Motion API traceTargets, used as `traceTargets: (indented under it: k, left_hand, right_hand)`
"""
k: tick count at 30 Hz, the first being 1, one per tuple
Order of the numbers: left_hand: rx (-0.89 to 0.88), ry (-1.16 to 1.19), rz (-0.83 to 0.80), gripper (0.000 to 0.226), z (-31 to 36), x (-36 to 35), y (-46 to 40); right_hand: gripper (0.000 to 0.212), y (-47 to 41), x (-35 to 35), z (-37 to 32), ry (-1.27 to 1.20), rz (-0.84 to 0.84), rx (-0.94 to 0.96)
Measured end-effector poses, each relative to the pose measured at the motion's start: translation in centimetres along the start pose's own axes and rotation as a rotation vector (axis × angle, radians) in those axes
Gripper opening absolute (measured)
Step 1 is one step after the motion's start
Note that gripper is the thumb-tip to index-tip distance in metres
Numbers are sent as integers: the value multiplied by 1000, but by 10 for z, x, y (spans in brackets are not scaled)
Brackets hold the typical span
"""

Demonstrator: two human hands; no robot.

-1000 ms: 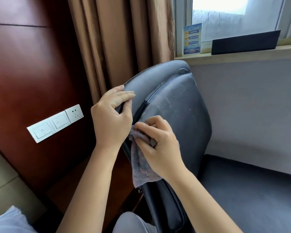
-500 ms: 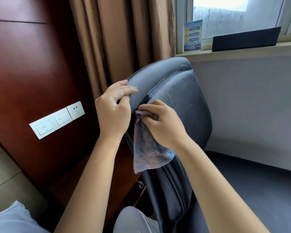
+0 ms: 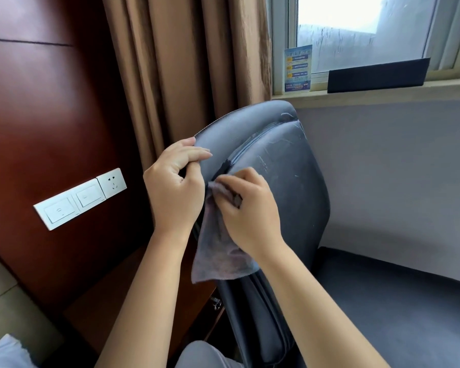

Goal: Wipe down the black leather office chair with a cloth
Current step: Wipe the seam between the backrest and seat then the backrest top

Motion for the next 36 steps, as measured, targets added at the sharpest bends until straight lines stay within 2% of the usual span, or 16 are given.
traceTargets:
  k: [4, 8, 11, 14, 17, 20, 24, 27, 34, 36]
  left_hand:
    - [40, 14, -1, 29, 0, -1, -2]
    - [68, 26, 0, 31, 2, -2, 0]
    - [41, -67, 4, 31, 7, -1, 1]
    - [-54, -274, -18, 32, 13, -3, -2]
    - [-110, -437, -43, 34, 12, -5, -5]
    - [-104, -433, -29, 31, 11, -4, -5]
    - [-79, -422, -10, 31, 11, -4, -5]
    - [-83, -422, -7, 31, 11, -6, -4]
    - [-124, -442, 25, 26, 12, -4, -1]
    - [-125, -441, 27, 26, 13, -4, 0]
  right_hand:
    - [15, -32, -4, 34, -2, 12, -259]
    - [18, -51, -3, 52, 99, 18, -369]
    - [17, -46, -1, 48, 77, -9, -312]
    - [14, -19, 0, 24, 13, 28, -164]
    - [18, -2, 0, 6, 24, 39, -119]
    - [17, -17, -1, 18, 16, 21, -161]
    - [18, -49, -5, 55, 45, 68, -340]
    - [20, -63, -7, 72, 130, 20, -424]
    - [17, -16, -2, 22, 101, 31, -190]
    - [18, -10, -1, 15, 97, 14, -174]
Point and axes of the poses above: each hand's wrist, its own y-axis away from the middle knuckle, its own x-axis out of the back of the hand, z = x × y, the point moved 3 cm from there along -y, towards the middle knuckle, and after that the axes turned 15 degrees about x, right-handed, at the moved point
